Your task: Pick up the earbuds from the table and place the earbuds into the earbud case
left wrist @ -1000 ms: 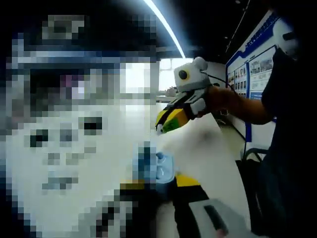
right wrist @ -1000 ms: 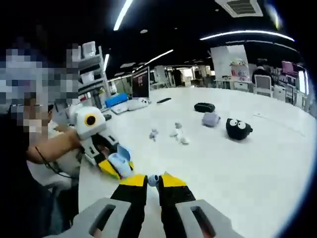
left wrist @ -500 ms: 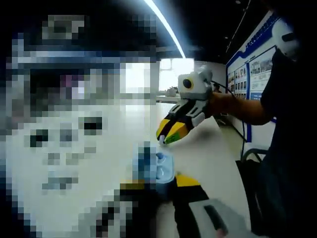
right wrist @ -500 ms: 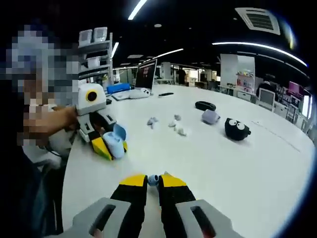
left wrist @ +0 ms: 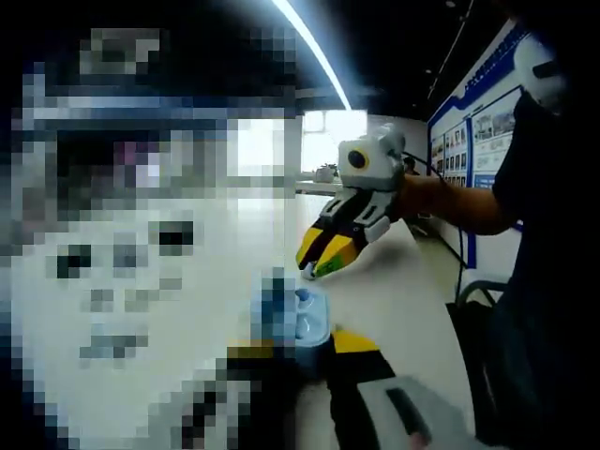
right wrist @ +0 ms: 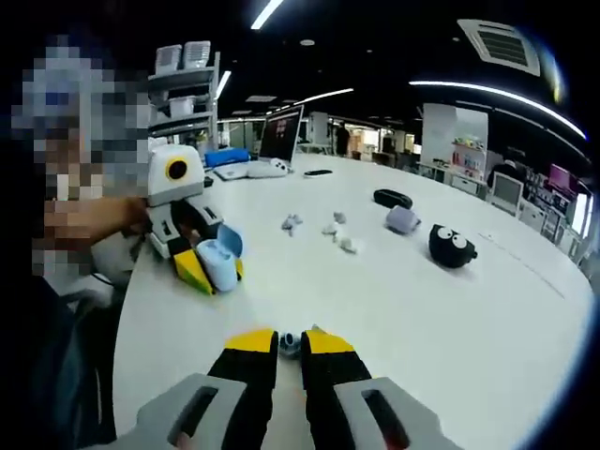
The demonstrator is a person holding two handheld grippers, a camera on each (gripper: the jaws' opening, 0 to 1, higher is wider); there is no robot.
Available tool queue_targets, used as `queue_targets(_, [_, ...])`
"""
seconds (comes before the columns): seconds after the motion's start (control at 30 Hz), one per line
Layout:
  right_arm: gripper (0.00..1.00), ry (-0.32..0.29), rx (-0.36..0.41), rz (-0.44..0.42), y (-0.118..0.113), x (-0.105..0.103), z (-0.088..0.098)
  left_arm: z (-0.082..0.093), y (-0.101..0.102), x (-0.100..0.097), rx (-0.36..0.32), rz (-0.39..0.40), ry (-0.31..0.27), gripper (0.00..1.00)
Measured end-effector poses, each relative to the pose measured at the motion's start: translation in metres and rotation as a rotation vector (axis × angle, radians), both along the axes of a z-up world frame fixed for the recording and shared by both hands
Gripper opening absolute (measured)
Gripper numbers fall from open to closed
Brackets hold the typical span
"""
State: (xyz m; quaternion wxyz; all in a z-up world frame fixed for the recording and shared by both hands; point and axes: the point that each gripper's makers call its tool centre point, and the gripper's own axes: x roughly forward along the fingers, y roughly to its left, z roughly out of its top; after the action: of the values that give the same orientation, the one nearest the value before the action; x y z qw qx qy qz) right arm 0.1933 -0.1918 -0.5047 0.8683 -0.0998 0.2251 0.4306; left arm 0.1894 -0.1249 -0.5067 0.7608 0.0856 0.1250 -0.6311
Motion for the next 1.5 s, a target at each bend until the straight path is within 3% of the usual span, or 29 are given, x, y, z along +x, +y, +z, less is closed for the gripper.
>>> queue_targets(0.13, [0.15,-0.014,-0.066,0.019,-0.001,-0.001,0.0,0.0,0.0,0.0,0.0,0.0,-0.002,0.19])
queue_targets(0.23, [0.17,0.0,-0.201,0.032,-0.009,-0.001,-0.004,0.0,0.0,0.0,0.0,0.001,-0.003,0.19])
queue_targets(0.37, [0.17,0.048,-0.379,0.078,-0.012,-0.004,-0.004,0.0,0.0,0.0,0.0,0.001,-0.005,0.19])
queue_targets(0.5, [0.16,0.089,-0.461,0.134,-0.001,-0.004,0.0,0.0,0.0,0.0,0.0,0.001,-0.005,0.19])
queue_targets(0.67, [0.16,0.177,-0.628,0.198,-0.001,-0.008,-0.009,0.0,0.001,0.0,0.001,0.001,-0.006,0.19])
queue_targets(0.93, [0.14,0.249,-0.821,0.225,-0.006,-0.002,-0.015,0.0,0.001,0.0,0.001,-0.004,-0.015,0.19])
queue_targets(1.23, [0.11,0.318,-0.873,0.231,-0.001,-0.002,-0.018,0.0,0.002,-0.001,0.001,-0.009,-0.021,0.19])
queue_targets(1.5, [0.1,0.342,-0.917,0.251,-0.004,-0.003,-0.019,-0.001,0.002,-0.002,0.001,-0.015,-0.024,0.19])
